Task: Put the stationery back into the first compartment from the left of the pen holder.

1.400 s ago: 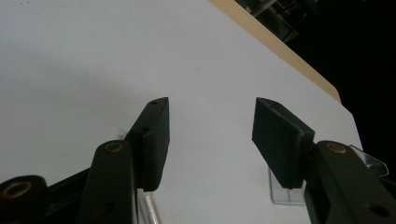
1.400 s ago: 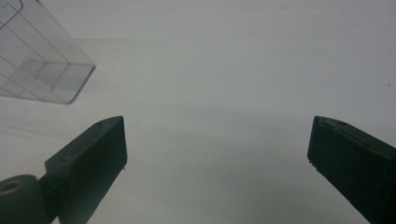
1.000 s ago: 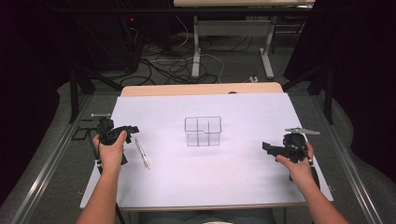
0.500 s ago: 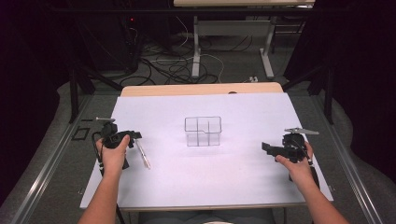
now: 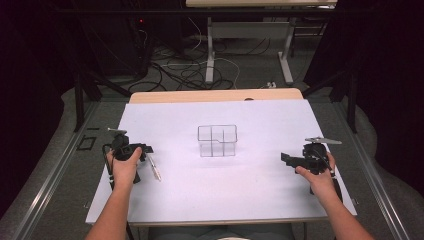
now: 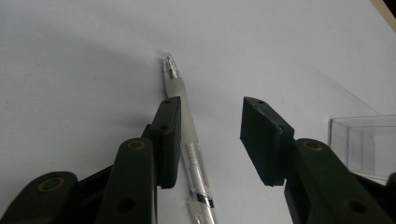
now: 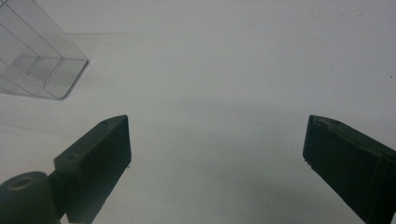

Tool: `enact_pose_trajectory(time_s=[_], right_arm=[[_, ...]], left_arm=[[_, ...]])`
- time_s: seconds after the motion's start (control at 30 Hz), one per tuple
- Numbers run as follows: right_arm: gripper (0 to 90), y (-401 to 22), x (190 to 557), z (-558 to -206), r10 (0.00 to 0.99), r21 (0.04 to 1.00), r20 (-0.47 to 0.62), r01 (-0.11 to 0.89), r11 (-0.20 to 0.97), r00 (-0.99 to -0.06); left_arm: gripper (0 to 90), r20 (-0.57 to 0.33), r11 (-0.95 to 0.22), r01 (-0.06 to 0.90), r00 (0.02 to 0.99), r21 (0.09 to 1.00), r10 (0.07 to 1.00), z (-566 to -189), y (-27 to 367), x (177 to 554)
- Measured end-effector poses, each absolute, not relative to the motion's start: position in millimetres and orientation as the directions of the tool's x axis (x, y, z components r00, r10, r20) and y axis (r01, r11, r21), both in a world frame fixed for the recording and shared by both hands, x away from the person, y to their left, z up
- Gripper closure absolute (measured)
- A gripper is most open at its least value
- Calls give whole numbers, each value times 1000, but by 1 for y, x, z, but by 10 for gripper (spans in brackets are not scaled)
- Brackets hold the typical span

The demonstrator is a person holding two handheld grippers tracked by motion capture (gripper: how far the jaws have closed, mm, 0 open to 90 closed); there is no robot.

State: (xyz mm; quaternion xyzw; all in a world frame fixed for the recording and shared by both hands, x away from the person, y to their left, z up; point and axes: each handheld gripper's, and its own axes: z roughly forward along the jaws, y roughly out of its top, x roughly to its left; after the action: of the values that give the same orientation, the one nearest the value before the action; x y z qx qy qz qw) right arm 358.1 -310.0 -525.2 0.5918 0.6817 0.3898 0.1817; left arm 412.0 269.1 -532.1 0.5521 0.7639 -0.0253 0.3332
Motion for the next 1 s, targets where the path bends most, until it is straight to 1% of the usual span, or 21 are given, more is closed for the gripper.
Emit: enact_pose_trajectory(time_s=[0.2,0.43,0.77,1.0], right_arm=[[79,-309,358,-526,949,746,210,666,-2,-233],[86,-310,359,-526,949,744,211,668,0,-235],[92,-309,359,-527,949,741,214,671,-3,-232],[96,-309,359,-527,948,742,211,671,3,-237]], left_arm=[[612,-529,411,856,-202,314,824,-537,269,414],[635,-550,439,855,-234,277,801,-542,272,418],[649,-556,454,850,-249,267,793,-544,270,419],[688,-557,462,850,-262,253,788,-544,271,419]])
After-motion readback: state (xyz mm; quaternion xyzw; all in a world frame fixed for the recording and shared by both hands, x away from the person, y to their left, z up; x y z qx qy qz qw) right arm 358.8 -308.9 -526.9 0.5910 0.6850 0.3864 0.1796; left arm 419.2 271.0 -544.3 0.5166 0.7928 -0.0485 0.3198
